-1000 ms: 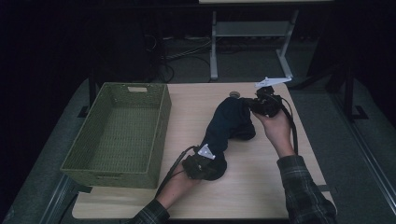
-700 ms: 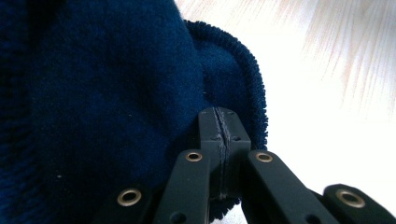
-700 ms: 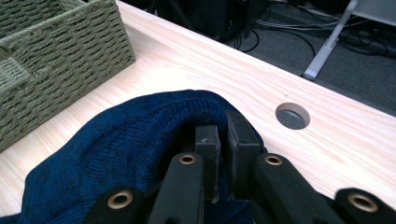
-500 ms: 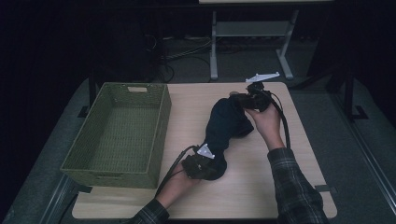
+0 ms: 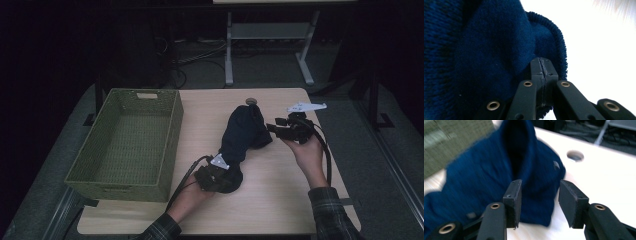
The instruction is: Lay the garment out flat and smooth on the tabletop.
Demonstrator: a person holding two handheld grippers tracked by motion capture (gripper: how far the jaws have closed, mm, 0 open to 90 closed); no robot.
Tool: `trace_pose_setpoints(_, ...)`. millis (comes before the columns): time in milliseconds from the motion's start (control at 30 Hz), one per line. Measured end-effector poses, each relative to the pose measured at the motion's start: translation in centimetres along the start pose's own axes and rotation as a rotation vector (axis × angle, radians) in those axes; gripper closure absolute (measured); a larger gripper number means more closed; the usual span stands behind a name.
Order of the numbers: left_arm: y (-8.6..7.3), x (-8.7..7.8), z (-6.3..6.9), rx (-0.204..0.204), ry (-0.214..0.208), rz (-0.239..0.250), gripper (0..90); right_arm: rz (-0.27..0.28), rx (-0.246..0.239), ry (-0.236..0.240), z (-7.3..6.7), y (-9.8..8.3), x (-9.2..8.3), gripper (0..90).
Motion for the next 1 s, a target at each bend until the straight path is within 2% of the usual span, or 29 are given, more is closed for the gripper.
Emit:
trace_pose_setpoints(33, 0.0, 0.0, 0.0, 0.000, 0.000, 0.000, 89.4, 0.000, 0.000, 0.000, 0.0, 0.0, 0.0, 53.0)
trace_pose_setpoints(67, 0.0, 0.0, 0.0, -0.001, 0.000, 0.000, 89.4, -0.023, 0.010, -0.003, 0.4, -1.2, 0.3, 53.0)
trace_pose_setpoints(100, 0.0, 0.0, 0.0, -0.001, 0.000, 0.000, 89.4, -0.023, 0.010, -0.003, 0.4, -1.2, 0.3, 53.0)
trace_pose_setpoints(233, 0.0, 0.0, 0.0, 0.003, -0.001, -0.003, 89.4, -0.071, 0.027, -0.006, 1.0, -3.3, 1.1, 53.1)
trace_pose_setpoints(300, 0.0, 0.0, 0.0, 0.003, -0.003, -0.003, 89.4, -0.075, 0.030, -0.012, 1.2, -4.2, 1.5, 53.5)
trace_pose_setpoints(333, 0.0, 0.0, 0.0, -0.001, -0.003, -0.002, 89.4, -0.111, 0.033, -0.008, 1.3, -4.8, 2.1, 53.4)
trace_pose_setpoints(533, 0.0, 0.0, 0.0, -0.001, -0.003, -0.002, 89.4, -0.168, 0.017, -0.015, 1.3, -5.9, 3.7, 54.2)
trace_pose_setpoints(633, 0.0, 0.0, 0.0, -0.001, -0.002, -0.002, 89.4, -0.180, 0.018, -0.016, 1.3, -6.0, 4.1, 54.9)
trace_pose_setpoints(767, 0.0, 0.0, 0.0, -0.001, -0.003, -0.002, 89.4, -0.193, 0.017, 0.000, 1.3, -6.2, 5.1, 61.6)
trace_pose_setpoints(833, 0.0, 0.0, 0.0, -0.001, -0.003, -0.002, 89.4, -0.198, 0.024, 0.013, 1.3, -6.2, 5.5, 68.1)
trace_pose_setpoints(933, 0.0, 0.0, 0.0, -0.002, -0.003, -0.002, 89.4, -0.181, 0.031, 0.029, 1.2, -6.2, 5.8, 82.7)
trace_pose_setpoints(1000, 0.0, 0.0, 0.0, -0.001, -0.003, -0.002, 89.4, -0.171, 0.028, 0.032, 1.2, -6.1, 5.7, 85.6)
Point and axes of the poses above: each handheld gripper's, and its own axes: x roughly forward along the jaws, y roughly out of its top, z roughly to its right, the point moved 2 cm from there along x, roughly forward along the jaws, and after that the axes turned 8 degrees about -y, right-handed, at the moved point
